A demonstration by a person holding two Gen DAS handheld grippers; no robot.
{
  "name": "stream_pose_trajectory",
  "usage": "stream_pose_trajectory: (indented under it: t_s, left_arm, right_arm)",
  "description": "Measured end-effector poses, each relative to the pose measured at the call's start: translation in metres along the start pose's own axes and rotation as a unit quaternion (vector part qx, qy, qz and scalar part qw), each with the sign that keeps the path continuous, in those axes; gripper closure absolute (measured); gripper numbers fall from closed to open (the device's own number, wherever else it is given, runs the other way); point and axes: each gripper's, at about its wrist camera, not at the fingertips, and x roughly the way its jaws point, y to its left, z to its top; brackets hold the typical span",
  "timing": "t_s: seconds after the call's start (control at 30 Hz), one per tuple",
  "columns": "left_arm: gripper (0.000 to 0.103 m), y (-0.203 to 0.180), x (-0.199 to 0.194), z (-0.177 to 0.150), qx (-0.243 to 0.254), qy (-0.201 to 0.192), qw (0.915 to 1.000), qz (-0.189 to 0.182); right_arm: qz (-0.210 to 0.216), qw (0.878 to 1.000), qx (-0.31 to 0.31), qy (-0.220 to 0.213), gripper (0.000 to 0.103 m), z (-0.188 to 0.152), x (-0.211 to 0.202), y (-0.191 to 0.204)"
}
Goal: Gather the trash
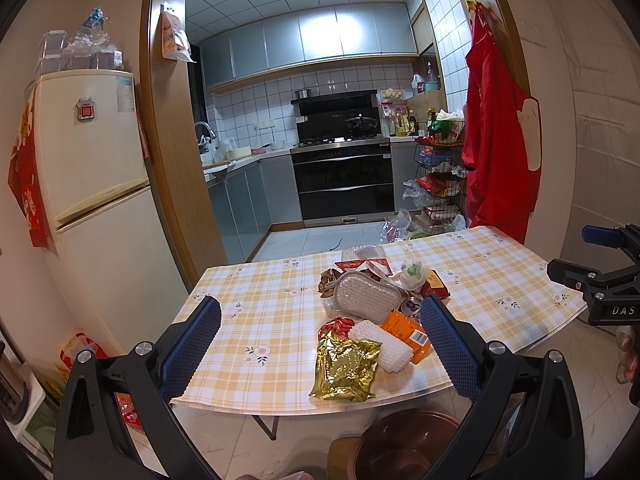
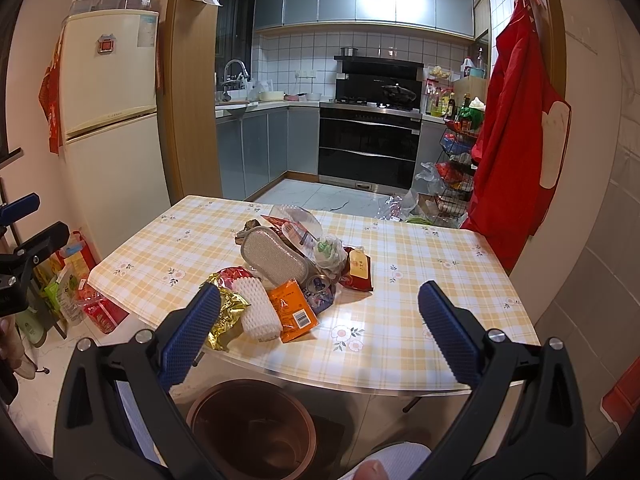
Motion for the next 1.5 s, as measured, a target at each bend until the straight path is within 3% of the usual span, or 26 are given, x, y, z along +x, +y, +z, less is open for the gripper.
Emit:
stream_pose_trajectory:
  t_s: [0.67, 0.8, 0.9, 1.13, 1.3, 1.37, 1.5]
  left_arm:
    - [0.005, -0.001, 0.004, -0.009, -0.002, 0.005, 1.0, -0.004]
    - [0.005, 0.012, 0.014, -0.02, -0.033, 0.009, 0.9993, -0.015]
    - [0.005, 0.021, 0.026, -0.035, -0.046, 0.019, 0.9984, -0.028]
    - [0.005, 0.013, 0.063, -0.082, -0.013, 0.038, 0.9989, -0.026]
    - [0.005, 0.004, 0.094, -0.105, 0.016, 0.066, 0.9972, -0.032]
    - [0.005, 0.0, 0.105, -0.11, 0.015, 0.081, 0.9957, -0.042]
    - [0.005, -0.007, 0.135, -0.121, 0.015, 0.121, 0.9922, -0.025]
  right_arm:
    - [0.007, 1.0, 0.009, 0.01, 0.006, -0.011, 0.004, -0.006]
    - [0.02, 1.0, 0.019, 0.008, 0.005, -0.02, 0.011, -0.011]
    - [0.026, 0.999, 0.034, 0.011, 0.005, -0.033, 0.025, -0.016]
    - [0.037, 0.996, 0.084, 0.023, 0.005, -0.074, 0.073, -0.029]
    - [0.064, 0.991, 0.091, 0.068, 0.006, -0.095, 0.11, -0.029]
    - [0.051, 0.992, 0.079, 0.079, 0.006, -0.1, 0.121, -0.025]
    - [0.039, 0.99, 0.078, 0.109, 0.006, -0.113, 0.143, -0.025]
